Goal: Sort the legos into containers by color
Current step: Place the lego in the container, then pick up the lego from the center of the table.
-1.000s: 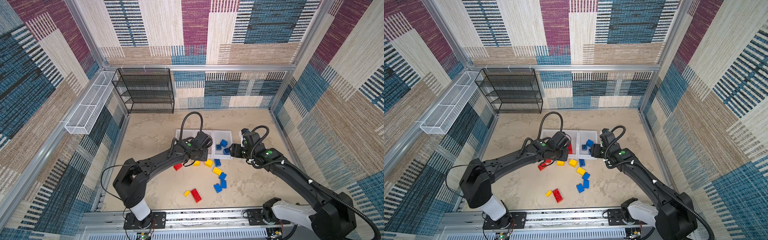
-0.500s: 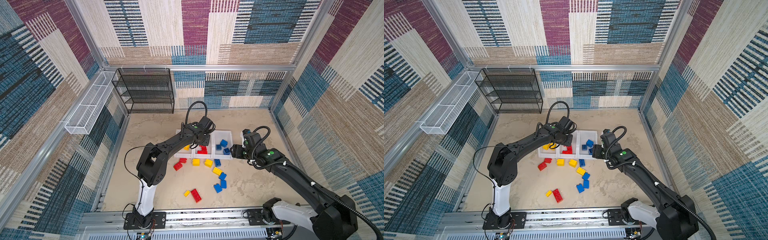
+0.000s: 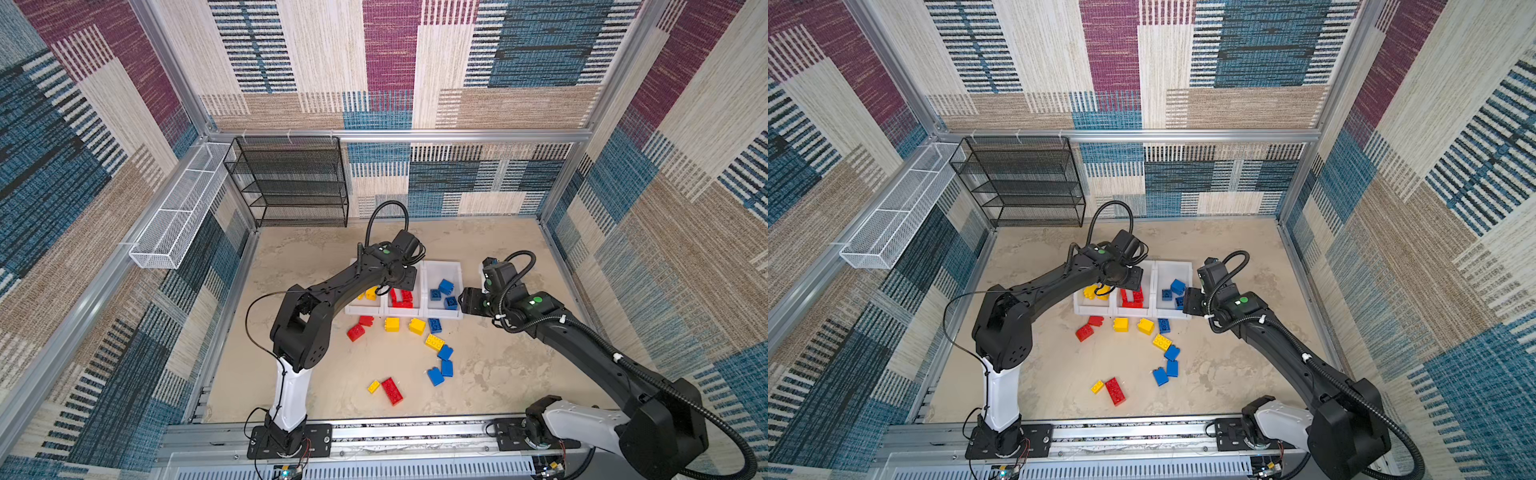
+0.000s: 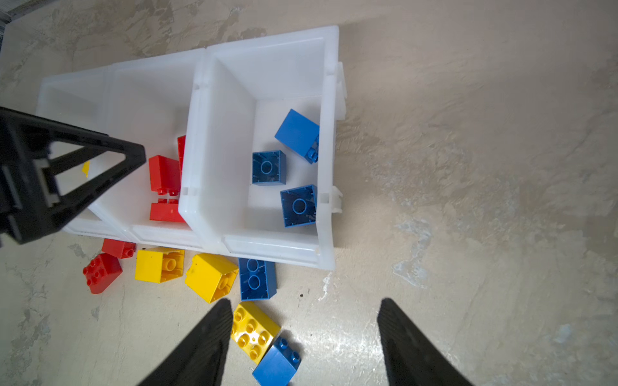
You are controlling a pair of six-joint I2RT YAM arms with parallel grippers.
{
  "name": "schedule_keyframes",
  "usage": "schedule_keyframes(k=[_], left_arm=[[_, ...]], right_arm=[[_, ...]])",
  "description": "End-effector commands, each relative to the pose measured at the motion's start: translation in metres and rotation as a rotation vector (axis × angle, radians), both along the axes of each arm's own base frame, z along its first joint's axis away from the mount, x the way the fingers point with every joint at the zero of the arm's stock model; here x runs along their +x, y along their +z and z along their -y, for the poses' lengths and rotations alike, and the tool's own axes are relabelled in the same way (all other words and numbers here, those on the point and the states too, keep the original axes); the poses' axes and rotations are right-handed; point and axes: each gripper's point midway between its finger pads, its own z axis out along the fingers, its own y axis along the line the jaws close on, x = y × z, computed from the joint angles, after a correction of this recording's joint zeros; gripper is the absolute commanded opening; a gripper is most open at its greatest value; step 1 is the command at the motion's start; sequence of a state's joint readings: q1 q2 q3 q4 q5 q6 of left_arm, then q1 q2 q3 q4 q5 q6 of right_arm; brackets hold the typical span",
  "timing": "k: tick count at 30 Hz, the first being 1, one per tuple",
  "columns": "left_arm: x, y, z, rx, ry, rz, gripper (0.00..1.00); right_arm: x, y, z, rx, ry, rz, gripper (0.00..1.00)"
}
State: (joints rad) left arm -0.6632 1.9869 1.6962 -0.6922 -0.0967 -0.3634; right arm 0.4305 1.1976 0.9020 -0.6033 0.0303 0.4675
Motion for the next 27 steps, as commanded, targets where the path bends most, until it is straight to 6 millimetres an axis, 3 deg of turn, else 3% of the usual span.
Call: schedule_keyframes(k=[1, 8, 11, 15, 20, 27], left_arm=[[-0.010, 0.016, 0.000, -0.037, -0.030, 0.007, 0.62], [-0.041, 0.053, -0.020, -0.138, 0.006, 0.061, 0.63], [-0.060, 0.056, -0.035, -0.175, 0.027, 0.082, 0.63], [-0.088, 0.050, -0.058, -0.192, 0.055, 0.085, 0.64], [-0.125, 0.031, -0.094, -0.220, 0.128, 0.101, 0.65], [-0.153, 0.018, -0.118, -0.276, 0.187, 0.111, 0.65]], right_arm=[[0.006, 0.008, -0.003, 0.017, -0.006, 0.023, 0.72], [0.002, -0.009, -0.002, 0.009, -0.005, -0.012, 0.71], [-0.003, -0.014, -0.005, 0.020, 0.000, -0.025, 0.71], [-0.012, -0.019, -0.008, 0.034, 0.005, -0.045, 0.70], [-0.030, -0.029, -0.028, 0.022, 0.045, -0.087, 0.70], [-0.039, -0.041, -0.050, 0.008, 0.054, -0.134, 0.70]])
